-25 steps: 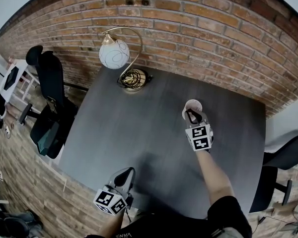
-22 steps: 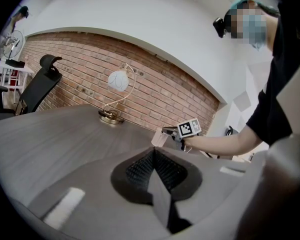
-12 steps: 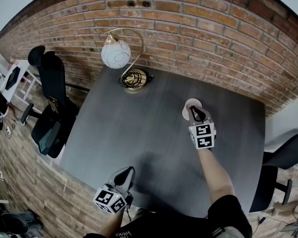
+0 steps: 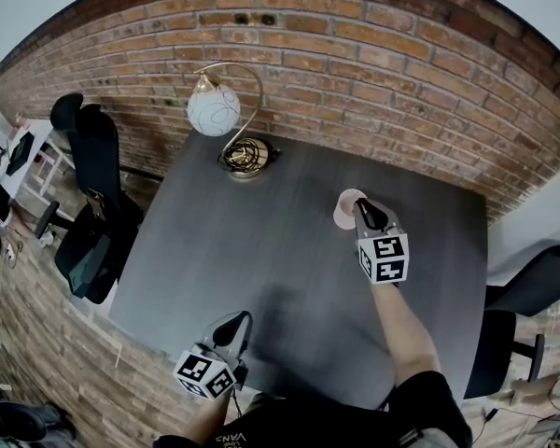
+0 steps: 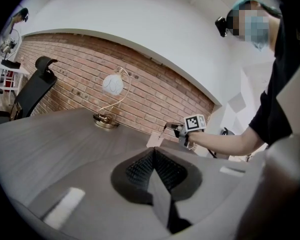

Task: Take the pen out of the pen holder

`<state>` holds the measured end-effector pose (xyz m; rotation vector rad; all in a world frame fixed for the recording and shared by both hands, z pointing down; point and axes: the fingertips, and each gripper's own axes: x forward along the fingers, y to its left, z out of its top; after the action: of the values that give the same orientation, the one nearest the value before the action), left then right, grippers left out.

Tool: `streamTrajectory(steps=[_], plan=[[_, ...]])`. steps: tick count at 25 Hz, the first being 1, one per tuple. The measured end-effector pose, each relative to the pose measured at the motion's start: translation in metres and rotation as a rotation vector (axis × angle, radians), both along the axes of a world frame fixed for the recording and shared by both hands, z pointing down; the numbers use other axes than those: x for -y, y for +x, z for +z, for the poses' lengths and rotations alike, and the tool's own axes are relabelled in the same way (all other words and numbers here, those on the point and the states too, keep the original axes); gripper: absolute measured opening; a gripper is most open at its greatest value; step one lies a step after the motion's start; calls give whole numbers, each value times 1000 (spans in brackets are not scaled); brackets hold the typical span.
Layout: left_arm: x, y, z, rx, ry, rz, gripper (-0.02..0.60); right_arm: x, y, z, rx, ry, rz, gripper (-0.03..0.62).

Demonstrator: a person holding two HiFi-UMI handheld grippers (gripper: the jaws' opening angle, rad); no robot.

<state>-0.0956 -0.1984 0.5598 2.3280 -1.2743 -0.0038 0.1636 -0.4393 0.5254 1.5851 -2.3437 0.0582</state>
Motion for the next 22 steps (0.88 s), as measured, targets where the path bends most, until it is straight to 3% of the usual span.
streamTrajectory(steps=[22], plan=[[-13, 8, -19, -43, 63, 91, 52, -101, 17, -79, 171, 91, 55, 44]])
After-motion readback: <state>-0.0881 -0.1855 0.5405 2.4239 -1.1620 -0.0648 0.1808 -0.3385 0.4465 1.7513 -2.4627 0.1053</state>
